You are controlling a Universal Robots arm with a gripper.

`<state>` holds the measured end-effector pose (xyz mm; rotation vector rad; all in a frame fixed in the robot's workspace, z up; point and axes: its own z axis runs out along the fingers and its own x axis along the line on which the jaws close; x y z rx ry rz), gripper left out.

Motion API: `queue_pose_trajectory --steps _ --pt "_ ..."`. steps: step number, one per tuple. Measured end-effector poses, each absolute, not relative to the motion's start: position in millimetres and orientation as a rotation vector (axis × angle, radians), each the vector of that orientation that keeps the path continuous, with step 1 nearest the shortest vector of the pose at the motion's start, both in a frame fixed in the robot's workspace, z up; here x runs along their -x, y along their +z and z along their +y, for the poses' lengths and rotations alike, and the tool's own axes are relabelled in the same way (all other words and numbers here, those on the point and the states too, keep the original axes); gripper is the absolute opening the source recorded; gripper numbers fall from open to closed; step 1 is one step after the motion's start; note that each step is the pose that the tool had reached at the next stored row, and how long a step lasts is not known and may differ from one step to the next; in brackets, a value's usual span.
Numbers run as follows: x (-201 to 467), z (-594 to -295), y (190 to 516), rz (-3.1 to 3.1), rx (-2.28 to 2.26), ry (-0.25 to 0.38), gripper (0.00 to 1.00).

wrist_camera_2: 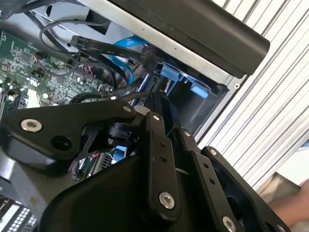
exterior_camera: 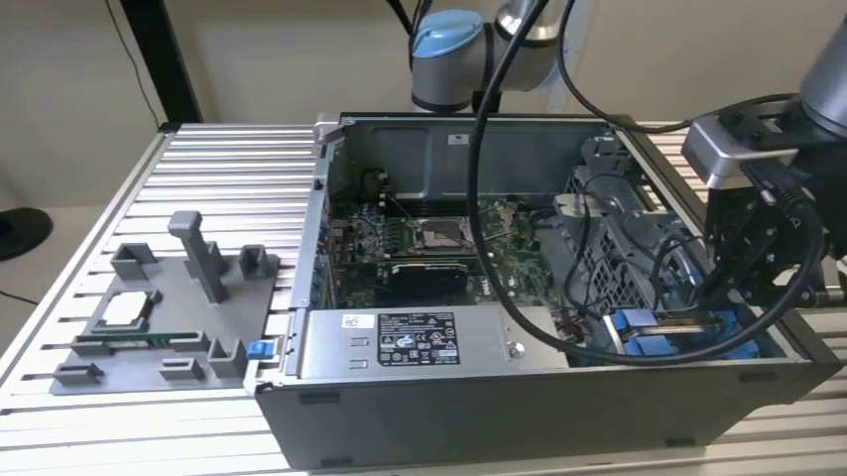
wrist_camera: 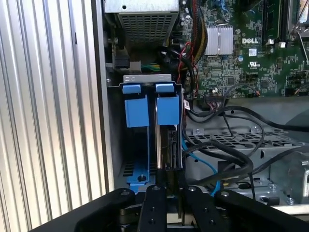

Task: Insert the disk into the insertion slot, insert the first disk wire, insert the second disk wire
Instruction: 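Insert the first disk wire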

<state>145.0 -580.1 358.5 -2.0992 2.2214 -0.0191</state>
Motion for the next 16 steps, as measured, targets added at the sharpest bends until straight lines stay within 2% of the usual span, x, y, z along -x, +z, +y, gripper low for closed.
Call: queue_pose_trajectory --steps 16 --pt "-146.9 -574.4 347.7 2.151 2.171 -0.015 0.0"
